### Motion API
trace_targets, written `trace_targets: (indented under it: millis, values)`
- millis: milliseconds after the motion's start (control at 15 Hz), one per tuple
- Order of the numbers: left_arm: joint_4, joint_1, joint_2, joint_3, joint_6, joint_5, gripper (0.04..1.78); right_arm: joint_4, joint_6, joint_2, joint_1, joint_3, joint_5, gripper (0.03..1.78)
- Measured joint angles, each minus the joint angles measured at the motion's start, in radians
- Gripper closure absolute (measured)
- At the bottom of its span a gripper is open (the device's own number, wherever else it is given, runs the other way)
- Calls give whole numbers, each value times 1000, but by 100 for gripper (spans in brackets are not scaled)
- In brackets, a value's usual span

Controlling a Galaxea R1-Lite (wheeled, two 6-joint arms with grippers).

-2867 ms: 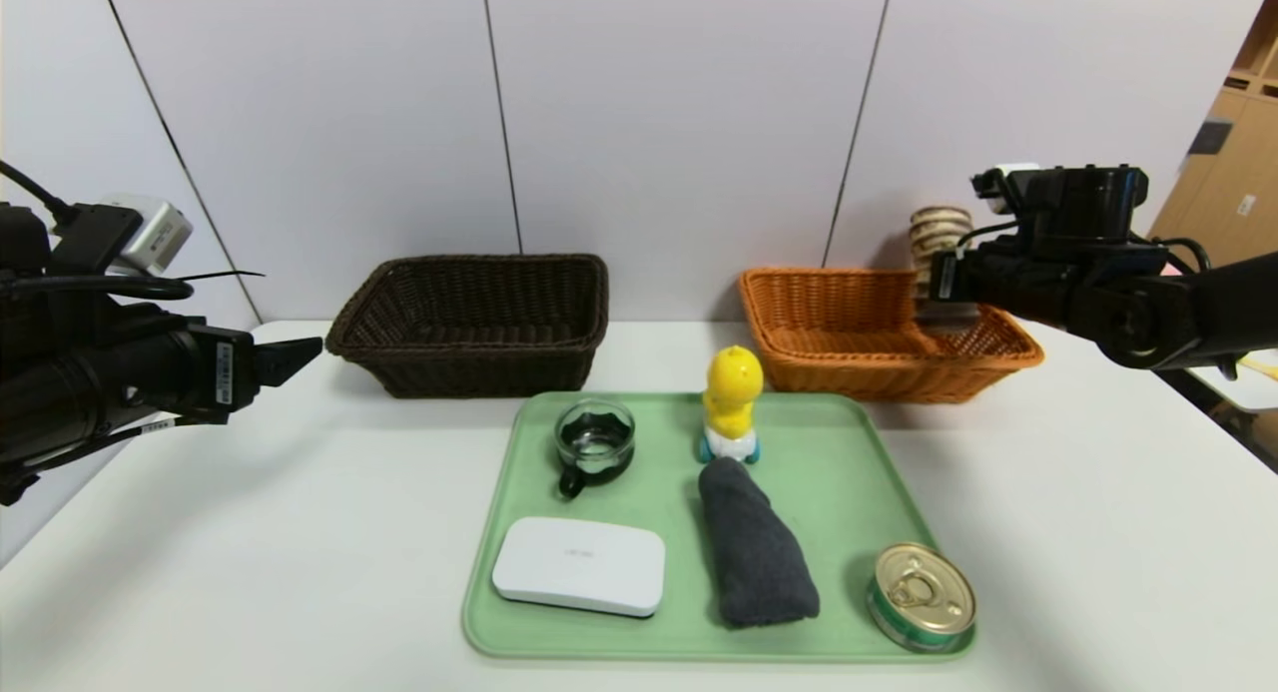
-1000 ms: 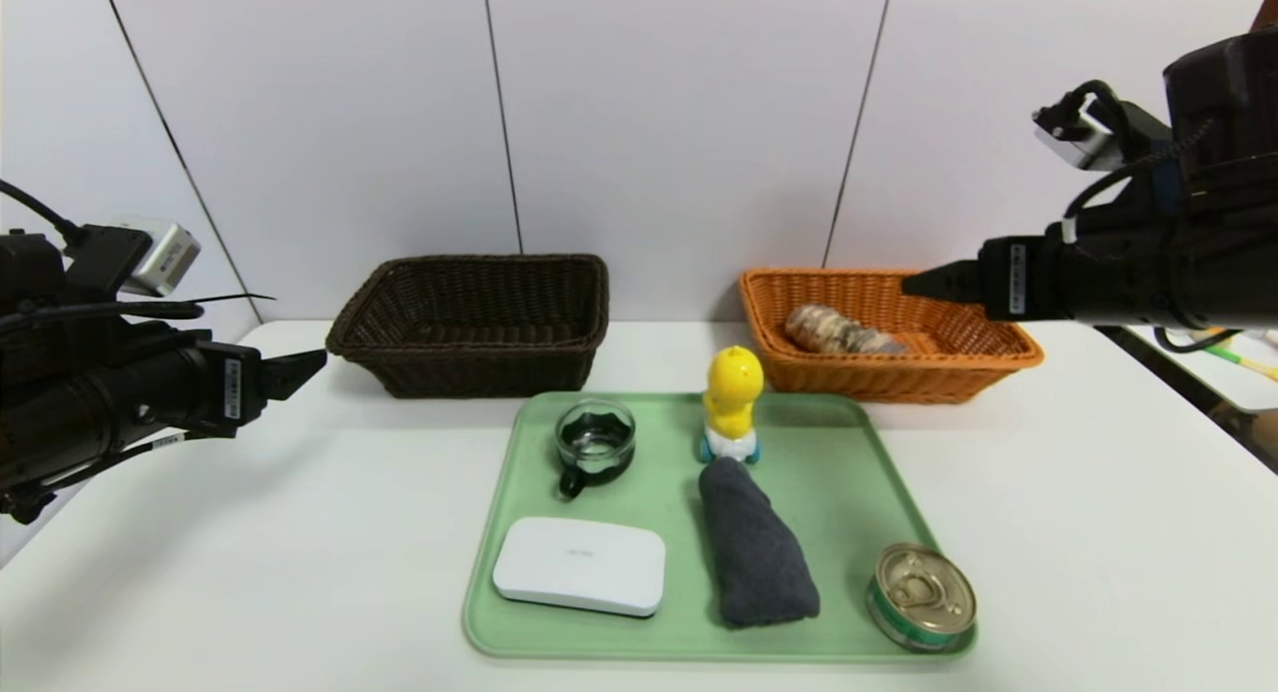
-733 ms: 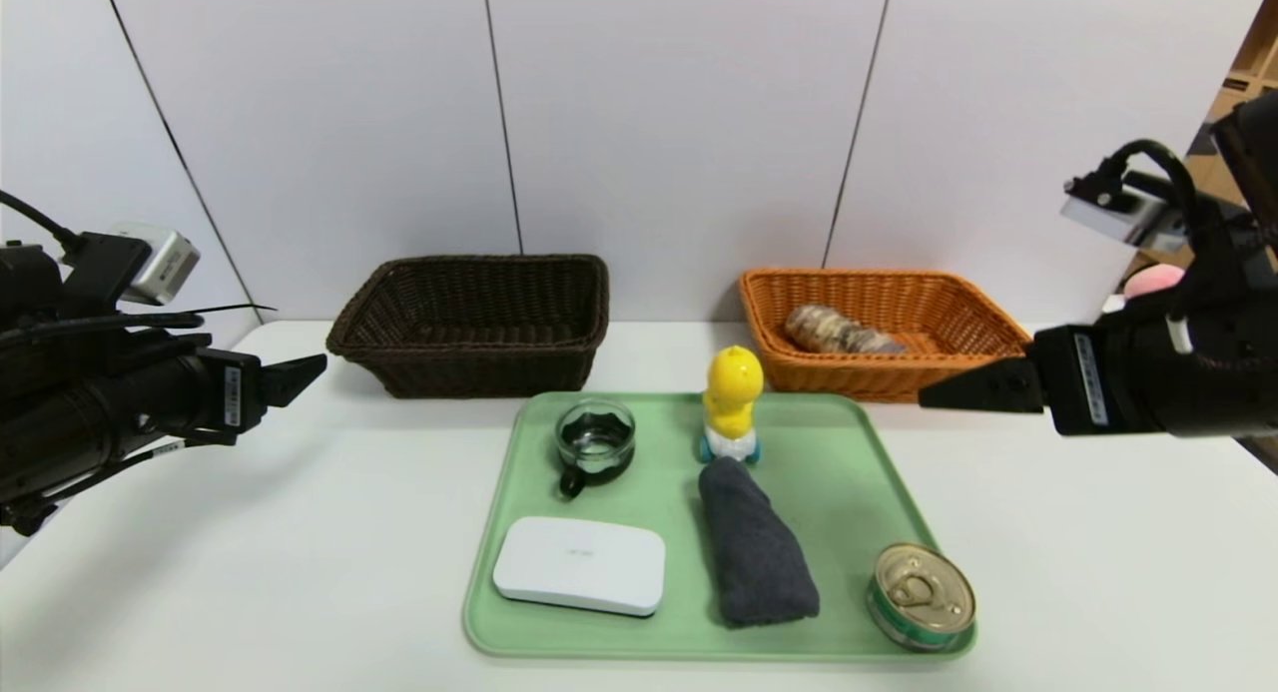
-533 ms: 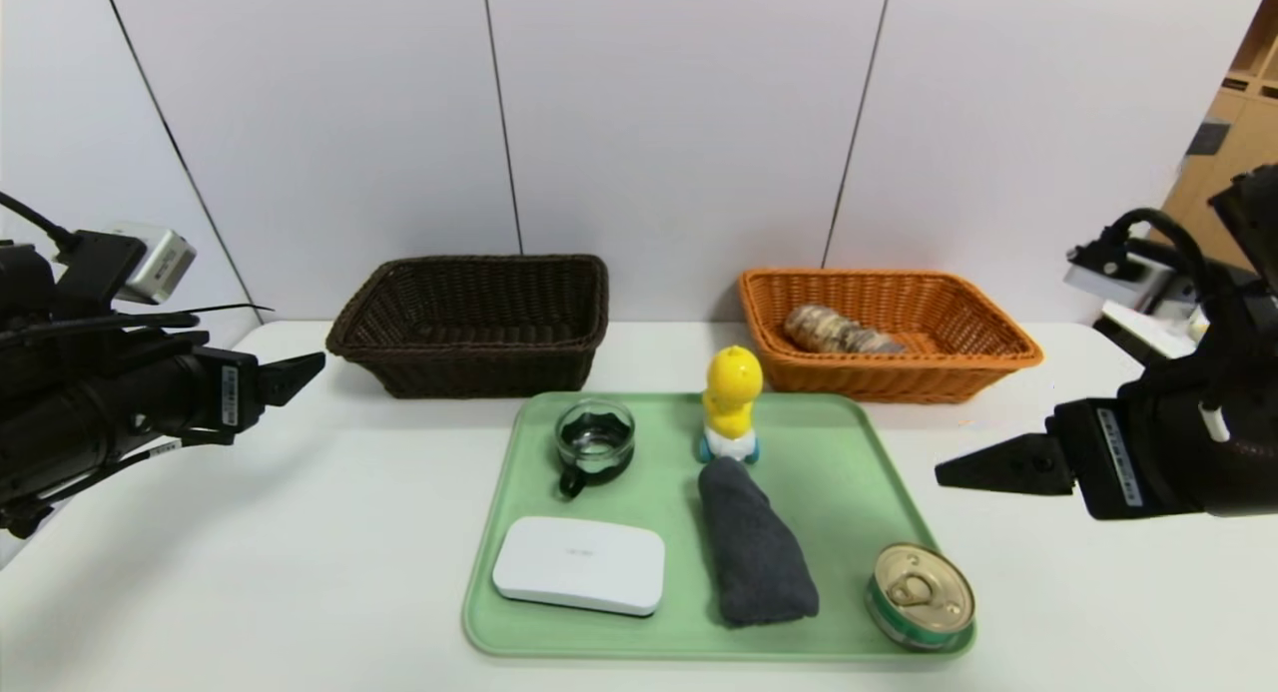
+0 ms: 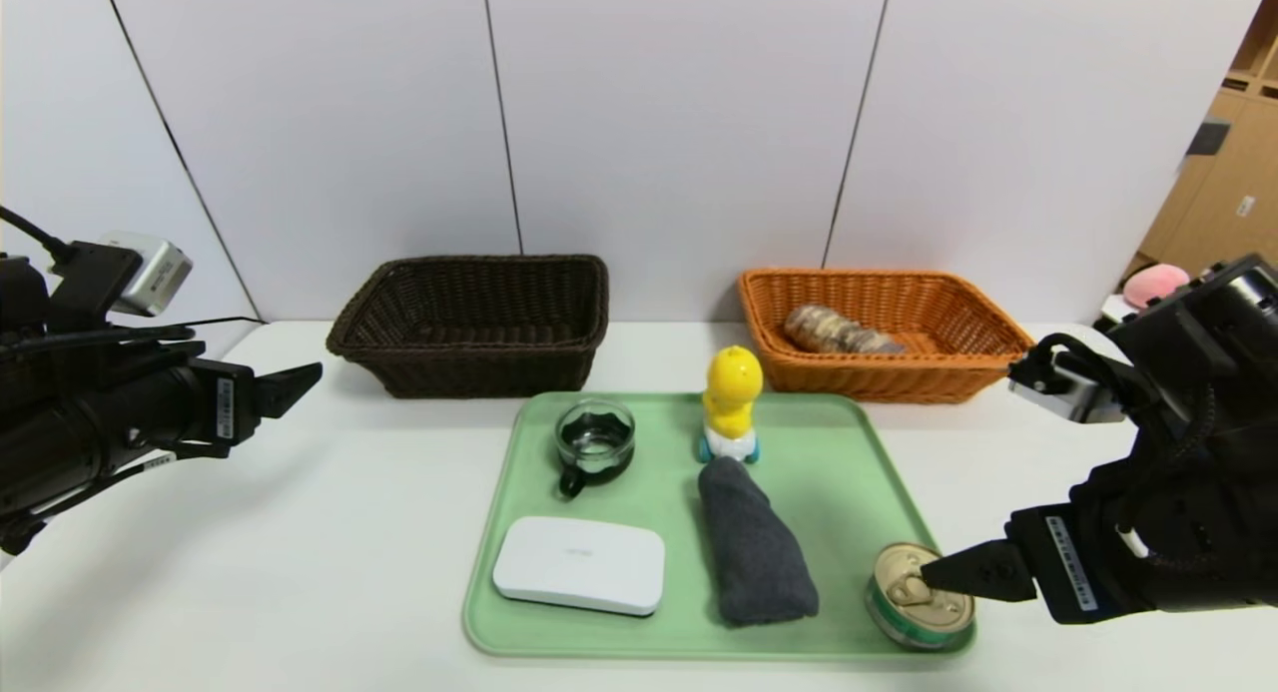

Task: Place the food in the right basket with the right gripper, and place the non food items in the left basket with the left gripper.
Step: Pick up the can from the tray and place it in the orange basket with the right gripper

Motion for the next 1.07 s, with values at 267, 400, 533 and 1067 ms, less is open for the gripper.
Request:
trace_targets:
  millis: [267, 400, 533, 1067]
  values:
    - [0, 0, -7, 13, -1, -1, 13, -44, 0, 76, 45, 12, -7, 12]
    - [-1, 0, -19, 14, -5, -1, 13, -95, 4, 116, 67, 14, -8, 12]
    - [0, 0, -27, 15, -9, -1, 13, -104, 7, 147, 82, 17, -8, 12]
    - [0, 0, -45, 13, -9, -1, 13, -107, 7, 211, 90, 21, -49, 12]
